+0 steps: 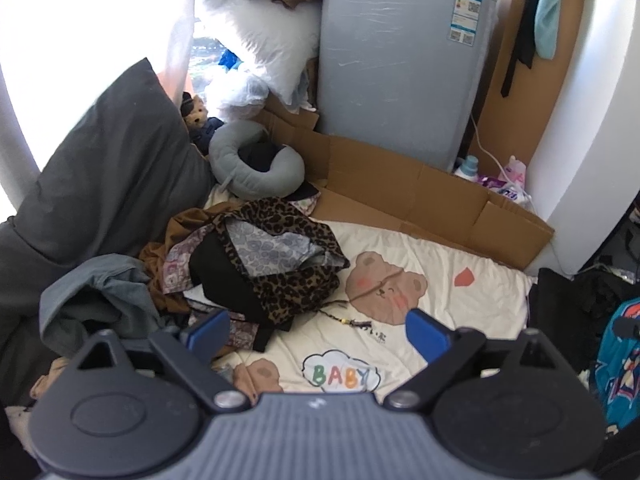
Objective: Fold clothes
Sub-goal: 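Move the left tool toward the leopard-print pants on the clothes pile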
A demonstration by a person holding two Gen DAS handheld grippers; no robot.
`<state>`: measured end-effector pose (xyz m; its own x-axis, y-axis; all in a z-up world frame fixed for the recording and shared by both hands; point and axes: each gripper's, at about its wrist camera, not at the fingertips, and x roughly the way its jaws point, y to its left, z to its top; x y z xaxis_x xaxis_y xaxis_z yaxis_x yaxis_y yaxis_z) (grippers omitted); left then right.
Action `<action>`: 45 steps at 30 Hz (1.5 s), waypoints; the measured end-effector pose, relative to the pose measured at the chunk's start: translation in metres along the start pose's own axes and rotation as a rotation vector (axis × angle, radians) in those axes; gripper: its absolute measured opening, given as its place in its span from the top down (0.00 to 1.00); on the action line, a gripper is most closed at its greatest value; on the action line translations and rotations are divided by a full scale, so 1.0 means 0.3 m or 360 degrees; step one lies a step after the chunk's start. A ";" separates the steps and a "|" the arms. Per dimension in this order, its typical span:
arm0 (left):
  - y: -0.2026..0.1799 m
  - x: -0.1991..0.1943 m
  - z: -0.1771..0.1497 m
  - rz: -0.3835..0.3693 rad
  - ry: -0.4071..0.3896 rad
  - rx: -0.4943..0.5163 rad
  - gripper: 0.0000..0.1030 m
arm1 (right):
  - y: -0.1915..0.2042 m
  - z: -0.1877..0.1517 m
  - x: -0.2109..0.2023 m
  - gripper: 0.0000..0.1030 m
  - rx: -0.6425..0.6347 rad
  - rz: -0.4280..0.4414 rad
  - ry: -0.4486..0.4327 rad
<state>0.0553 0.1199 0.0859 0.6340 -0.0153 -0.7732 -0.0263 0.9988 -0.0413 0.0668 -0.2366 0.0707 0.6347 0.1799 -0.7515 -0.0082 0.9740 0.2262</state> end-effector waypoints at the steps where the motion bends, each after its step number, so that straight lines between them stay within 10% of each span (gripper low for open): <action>1: 0.008 0.013 0.006 -0.0008 0.0004 -0.0014 0.08 | -0.001 0.009 0.010 0.00 -0.0003 0.0001 -0.0002; 45: 0.091 0.704 0.148 -0.0048 -0.0001 -0.0115 0.12 | -0.101 0.270 0.541 0.00 -0.0106 0.0026 -0.0009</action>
<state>0.2228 0.1459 -0.0504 0.6358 -0.0456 -0.7705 -0.0625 0.9919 -0.1103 0.2326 -0.2481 -0.0080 0.6387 0.1951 -0.7443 -0.0701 0.9780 0.1962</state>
